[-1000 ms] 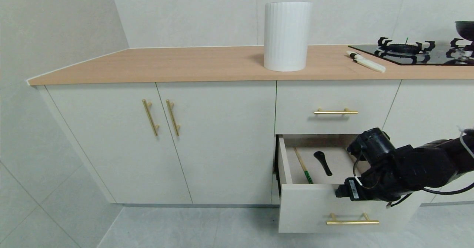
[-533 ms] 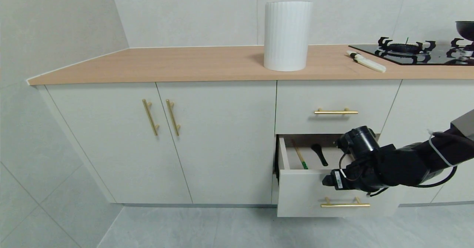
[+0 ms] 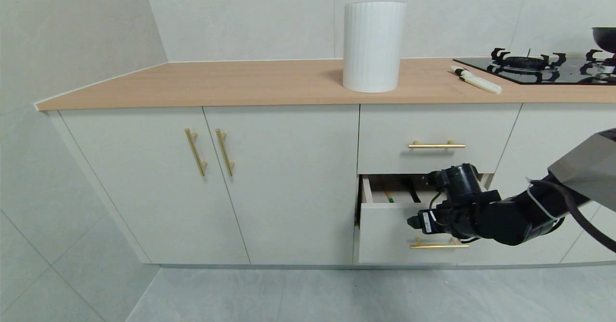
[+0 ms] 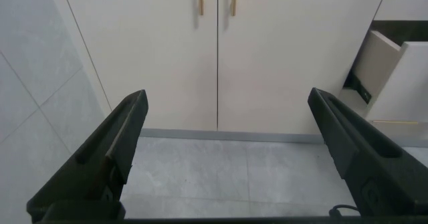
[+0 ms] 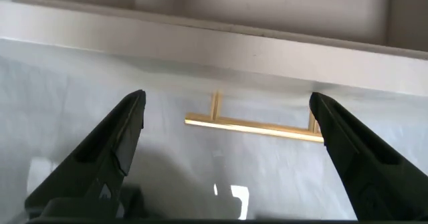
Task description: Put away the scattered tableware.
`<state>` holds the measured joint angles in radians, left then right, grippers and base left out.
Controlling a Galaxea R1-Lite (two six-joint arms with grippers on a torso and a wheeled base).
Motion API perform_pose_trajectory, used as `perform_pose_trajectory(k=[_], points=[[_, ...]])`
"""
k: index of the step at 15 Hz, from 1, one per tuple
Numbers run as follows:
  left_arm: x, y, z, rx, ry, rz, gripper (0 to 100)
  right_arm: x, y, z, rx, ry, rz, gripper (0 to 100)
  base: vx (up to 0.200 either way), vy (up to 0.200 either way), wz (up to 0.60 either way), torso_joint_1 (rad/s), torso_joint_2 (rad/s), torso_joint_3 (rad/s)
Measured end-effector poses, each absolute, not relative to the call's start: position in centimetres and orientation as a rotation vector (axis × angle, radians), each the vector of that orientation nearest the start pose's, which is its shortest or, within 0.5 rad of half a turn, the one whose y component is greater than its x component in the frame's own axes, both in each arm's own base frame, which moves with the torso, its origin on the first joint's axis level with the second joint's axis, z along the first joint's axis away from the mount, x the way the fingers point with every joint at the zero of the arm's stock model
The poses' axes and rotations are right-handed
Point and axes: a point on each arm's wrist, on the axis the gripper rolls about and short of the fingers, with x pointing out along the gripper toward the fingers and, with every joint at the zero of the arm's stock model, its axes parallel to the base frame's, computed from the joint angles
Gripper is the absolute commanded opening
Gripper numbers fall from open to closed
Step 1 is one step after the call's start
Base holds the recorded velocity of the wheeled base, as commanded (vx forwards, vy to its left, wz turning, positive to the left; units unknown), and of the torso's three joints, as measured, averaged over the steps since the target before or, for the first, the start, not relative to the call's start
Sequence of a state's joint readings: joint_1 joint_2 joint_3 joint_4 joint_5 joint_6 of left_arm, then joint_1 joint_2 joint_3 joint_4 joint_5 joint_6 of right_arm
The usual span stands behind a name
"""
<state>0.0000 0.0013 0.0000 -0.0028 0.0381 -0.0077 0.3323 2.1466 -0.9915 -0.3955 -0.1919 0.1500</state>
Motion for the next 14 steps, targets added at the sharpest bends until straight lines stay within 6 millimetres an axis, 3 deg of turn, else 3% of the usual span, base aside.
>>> perform_pose_trajectory(k=[7, 14], points=[[-2.3, 0.1, 7.6, -0.007, -0.002, 0.038, 100, 38.7, 10.2, 2.1, 0.002, 0.614, 0.024, 100, 0.000, 0.000, 0.00, 0.000, 0.00, 0.000], [-2.3, 0.1, 7.6, -0.007, -0.002, 0.038, 100, 40.9, 8.7, 0.3, 0.035, 0.480, -0.059, 100, 0.000, 0.000, 0.00, 0.000, 0.00, 0.000]])
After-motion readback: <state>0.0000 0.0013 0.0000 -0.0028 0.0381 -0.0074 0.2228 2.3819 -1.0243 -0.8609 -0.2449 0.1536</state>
